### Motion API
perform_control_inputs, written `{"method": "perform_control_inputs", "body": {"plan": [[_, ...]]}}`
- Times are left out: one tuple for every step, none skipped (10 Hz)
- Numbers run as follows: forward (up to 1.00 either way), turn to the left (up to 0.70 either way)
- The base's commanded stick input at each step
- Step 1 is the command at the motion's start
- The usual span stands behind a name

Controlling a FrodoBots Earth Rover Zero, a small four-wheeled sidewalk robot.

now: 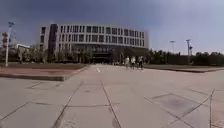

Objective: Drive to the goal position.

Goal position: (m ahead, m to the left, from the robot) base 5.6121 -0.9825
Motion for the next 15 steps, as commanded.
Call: {"method": "perform_control_inputs", "body": {"plan": [[0.70, -0.01], [0.70, -0.01], [0.70, -0.01], [0.70, -0.13], [0.70, -0.12], [0.70, -0.01], [0.70, -0.01], [0.70, -0.01], [0.70, -0.01], [0.70, -0.01], [0.70, -0.01], [0.70, -0.01], [0.70, -0.01], [0.70, -0.01], [0.70, -0.01]]}}
